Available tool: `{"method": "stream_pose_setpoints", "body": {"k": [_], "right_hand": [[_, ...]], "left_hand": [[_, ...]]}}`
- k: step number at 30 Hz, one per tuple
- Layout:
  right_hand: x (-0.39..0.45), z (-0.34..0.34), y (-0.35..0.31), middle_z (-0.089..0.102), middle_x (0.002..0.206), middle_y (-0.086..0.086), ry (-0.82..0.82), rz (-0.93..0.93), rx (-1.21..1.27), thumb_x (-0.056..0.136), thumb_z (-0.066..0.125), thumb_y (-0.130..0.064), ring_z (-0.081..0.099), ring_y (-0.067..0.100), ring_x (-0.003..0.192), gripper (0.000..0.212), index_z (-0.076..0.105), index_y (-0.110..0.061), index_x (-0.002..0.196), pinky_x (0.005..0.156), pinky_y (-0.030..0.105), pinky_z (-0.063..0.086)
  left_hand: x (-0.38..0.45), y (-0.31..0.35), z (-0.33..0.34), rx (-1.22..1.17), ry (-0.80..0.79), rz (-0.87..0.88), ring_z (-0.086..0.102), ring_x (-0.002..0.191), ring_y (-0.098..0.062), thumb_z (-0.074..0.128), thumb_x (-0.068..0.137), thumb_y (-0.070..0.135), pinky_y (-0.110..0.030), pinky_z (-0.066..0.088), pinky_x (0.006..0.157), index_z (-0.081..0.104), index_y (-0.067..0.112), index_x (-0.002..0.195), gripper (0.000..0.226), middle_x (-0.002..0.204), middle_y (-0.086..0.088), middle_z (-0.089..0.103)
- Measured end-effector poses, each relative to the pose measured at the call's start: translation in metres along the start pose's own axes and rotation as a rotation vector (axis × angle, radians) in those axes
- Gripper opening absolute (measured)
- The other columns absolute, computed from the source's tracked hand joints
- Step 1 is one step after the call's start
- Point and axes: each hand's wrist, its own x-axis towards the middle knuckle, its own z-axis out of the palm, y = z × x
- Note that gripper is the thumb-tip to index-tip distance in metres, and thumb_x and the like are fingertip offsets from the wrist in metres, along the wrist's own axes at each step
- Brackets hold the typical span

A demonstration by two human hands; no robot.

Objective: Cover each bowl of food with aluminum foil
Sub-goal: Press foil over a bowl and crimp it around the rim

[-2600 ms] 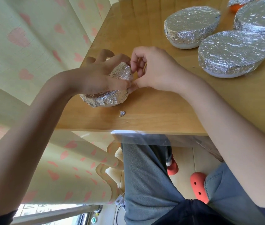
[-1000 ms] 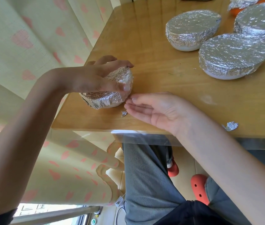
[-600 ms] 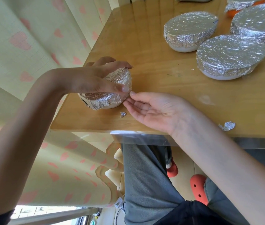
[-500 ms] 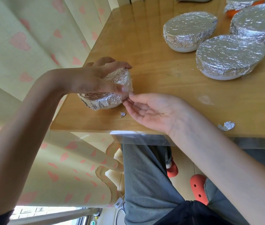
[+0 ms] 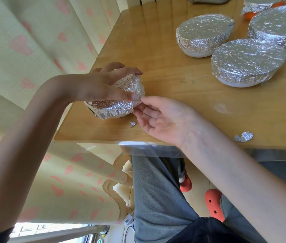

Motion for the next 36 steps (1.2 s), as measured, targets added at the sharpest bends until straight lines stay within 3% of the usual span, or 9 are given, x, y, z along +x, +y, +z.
{"method": "stream_pose_setpoints", "body": {"k": [8, 11, 14, 18, 23, 27, 29, 32, 36], "right_hand": [[0.006, 0.004, -0.001, 0.061, 0.078, 0.008, 0.007, 0.005, 0.099, 0.087, 0.057, 0.008, 0.058, 0.013, 0.072, 0.012, 0.056, -0.001, 0.079, 0.069, 0.018, 0.048], [0.009, 0.004, 0.001, 0.060, 0.076, 0.008, 0.019, -0.028, 0.163, 0.085, 0.058, 0.010, 0.058, 0.014, 0.071, 0.015, 0.053, -0.001, 0.077, 0.069, 0.019, 0.048], [0.012, 0.004, 0.004, 0.061, 0.069, 0.010, 0.062, -0.136, 0.105, 0.081, 0.064, 0.010, 0.061, 0.015, 0.062, 0.021, 0.049, -0.005, 0.084, 0.064, 0.020, 0.052], [0.014, 0.004, 0.009, 0.062, 0.072, 0.011, 0.140, -0.305, 0.053, 0.076, 0.069, 0.013, 0.064, 0.013, 0.047, 0.040, 0.043, -0.008, 0.097, 0.064, 0.024, 0.058], [0.012, 0.007, 0.014, 0.058, 0.086, 0.012, 0.185, -0.480, -0.152, 0.077, 0.072, 0.006, 0.064, 0.014, 0.055, 0.034, 0.046, -0.007, 0.095, 0.046, 0.023, 0.053], [0.010, -0.005, 0.032, 0.065, 0.091, 0.003, 0.264, -0.717, -0.373, 0.087, 0.063, 0.000, 0.066, 0.011, 0.079, 0.015, 0.057, -0.011, 0.097, 0.072, 0.029, 0.059], [0.002, -0.010, 0.045, 0.069, 0.104, -0.004, 0.239, -0.809, -0.509, 0.092, 0.049, 0.003, 0.064, 0.002, 0.096, 0.027, 0.059, -0.019, 0.104, 0.088, 0.024, 0.052], [-0.008, -0.012, 0.057, 0.064, 0.124, -0.007, 0.087, -0.726, -0.544, 0.092, 0.040, 0.007, 0.055, -0.019, 0.094, 0.043, 0.051, -0.026, 0.116, 0.079, 0.004, 0.040], [-0.003, -0.012, 0.059, 0.057, 0.134, -0.004, -0.016, -0.632, -0.502, 0.088, 0.035, 0.012, 0.054, -0.024, 0.083, 0.049, 0.044, -0.027, 0.117, 0.066, 0.001, 0.039]], "left_hand": [[0.001, -0.001, -0.001, 0.031, -0.010, -0.003, 0.008, 0.148, -0.016, 0.064, 0.089, 0.050, -0.042, 0.005, 0.118, 0.018, 0.050, 0.150, 0.077, 0.162, 0.011, 0.008], [-0.001, -0.002, 0.001, 0.019, -0.057, -0.012, 0.006, 0.146, -0.017, 0.061, 0.055, 0.083, -0.047, 0.013, 0.115, 0.016, 0.069, 0.137, 0.095, 0.156, 0.022, 0.006], [-0.001, -0.004, 0.007, -0.009, -0.035, 0.002, 0.005, 0.144, -0.018, 0.061, 0.038, 0.083, -0.044, 0.021, 0.106, 0.016, 0.076, 0.124, 0.098, 0.150, 0.028, 0.007], [-0.001, -0.003, 0.012, 0.001, 0.006, 0.007, 0.005, 0.143, -0.017, 0.059, 0.044, 0.074, -0.041, 0.024, 0.099, 0.015, 0.073, 0.127, 0.093, 0.149, 0.028, 0.007], [-0.001, -0.003, 0.015, -0.012, 0.018, -0.018, 0.001, 0.144, -0.016, 0.060, 0.054, 0.062, -0.048, 0.025, 0.106, 0.015, 0.070, 0.131, 0.089, 0.149, 0.028, 0.006], [-0.001, -0.002, 0.016, -0.006, 0.015, -0.026, 0.001, 0.144, -0.015, 0.062, 0.058, 0.062, -0.049, 0.025, 0.108, 0.015, 0.070, 0.131, 0.088, 0.148, 0.029, 0.005], [-0.001, -0.002, 0.014, -0.013, -0.011, -0.029, -0.001, 0.144, -0.013, 0.062, 0.054, 0.070, -0.046, 0.025, 0.106, 0.013, 0.072, 0.130, 0.091, 0.149, 0.030, 0.003], [0.000, -0.002, 0.012, -0.053, -0.022, -0.026, -0.002, 0.144, -0.013, 0.052, 0.050, 0.080, -0.046, 0.023, 0.107, 0.014, 0.075, 0.128, 0.087, 0.147, 0.031, 0.004], [0.000, -0.005, 0.016, -0.065, 0.019, 0.002, 0.000, 0.144, -0.016, 0.052, 0.058, 0.075, -0.043, 0.020, 0.103, 0.018, 0.073, 0.129, 0.079, 0.148, 0.029, 0.006]]}}
